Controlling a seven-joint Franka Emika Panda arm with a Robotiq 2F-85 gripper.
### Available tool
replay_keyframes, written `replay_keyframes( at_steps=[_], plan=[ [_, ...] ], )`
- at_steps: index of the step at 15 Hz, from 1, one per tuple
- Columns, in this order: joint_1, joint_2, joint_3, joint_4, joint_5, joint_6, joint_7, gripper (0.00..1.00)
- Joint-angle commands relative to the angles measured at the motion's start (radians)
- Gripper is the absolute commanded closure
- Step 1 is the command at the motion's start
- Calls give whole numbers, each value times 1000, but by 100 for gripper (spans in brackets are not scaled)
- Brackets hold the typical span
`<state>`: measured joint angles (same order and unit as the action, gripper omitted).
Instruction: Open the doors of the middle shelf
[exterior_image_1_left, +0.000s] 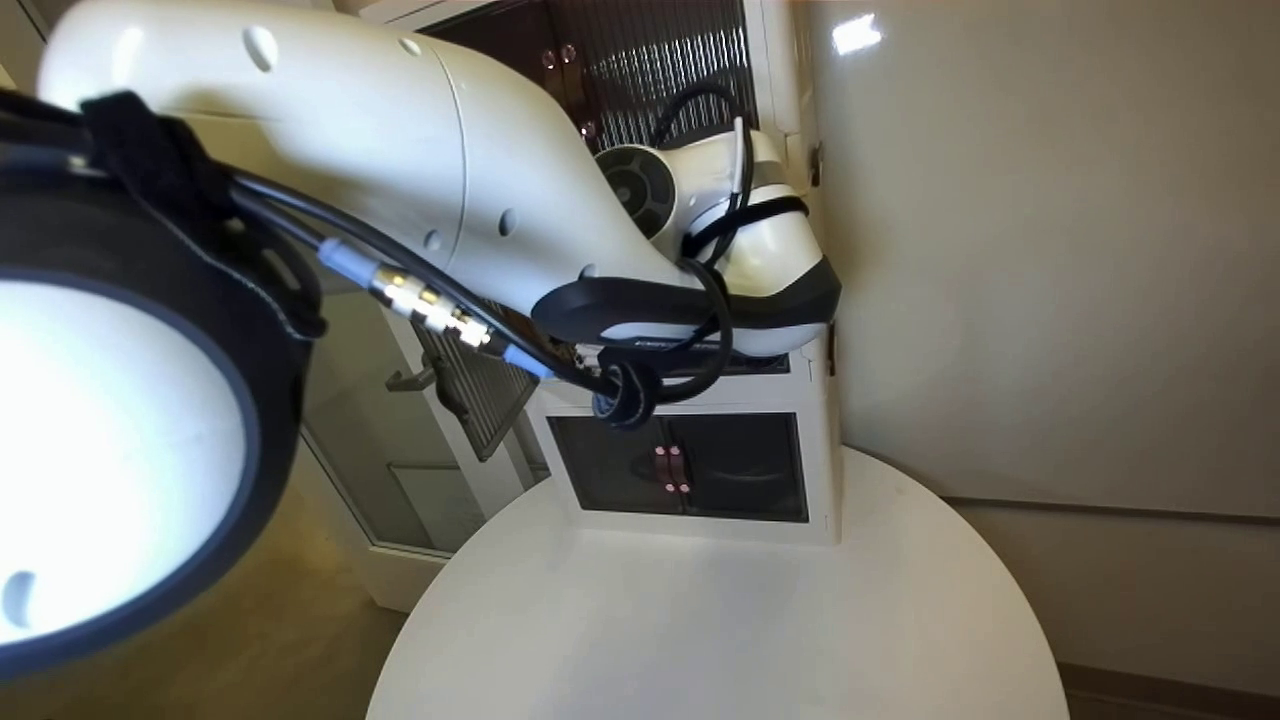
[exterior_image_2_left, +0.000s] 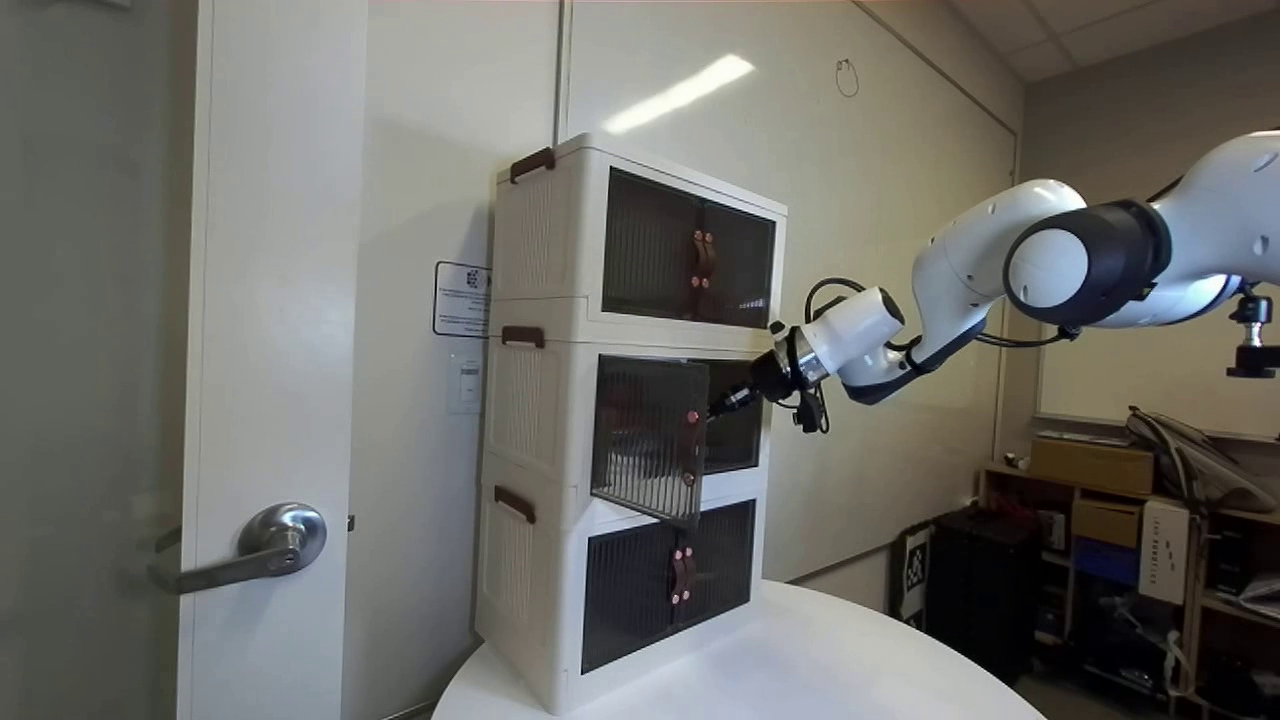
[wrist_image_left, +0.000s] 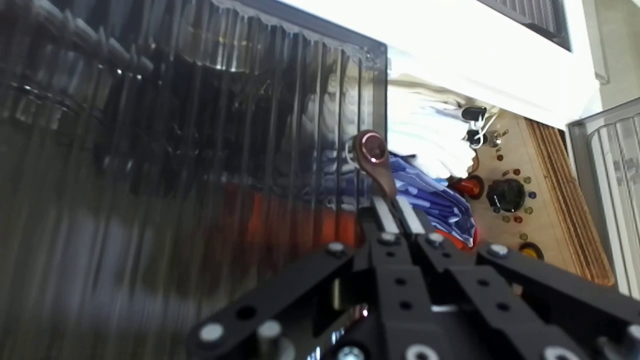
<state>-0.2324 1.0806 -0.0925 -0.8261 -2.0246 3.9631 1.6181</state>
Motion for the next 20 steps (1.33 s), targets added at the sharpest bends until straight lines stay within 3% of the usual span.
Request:
replay_keyframes(
  at_steps=[1, 7, 20],
  plan=[
    [22, -29, -38, -25, -24, -40, 40, 99],
    [60, -68, -97, -72, -64, -43, 77, 99],
    [286, -156, -350, -178, -256, -84, 323, 99]
  ],
)
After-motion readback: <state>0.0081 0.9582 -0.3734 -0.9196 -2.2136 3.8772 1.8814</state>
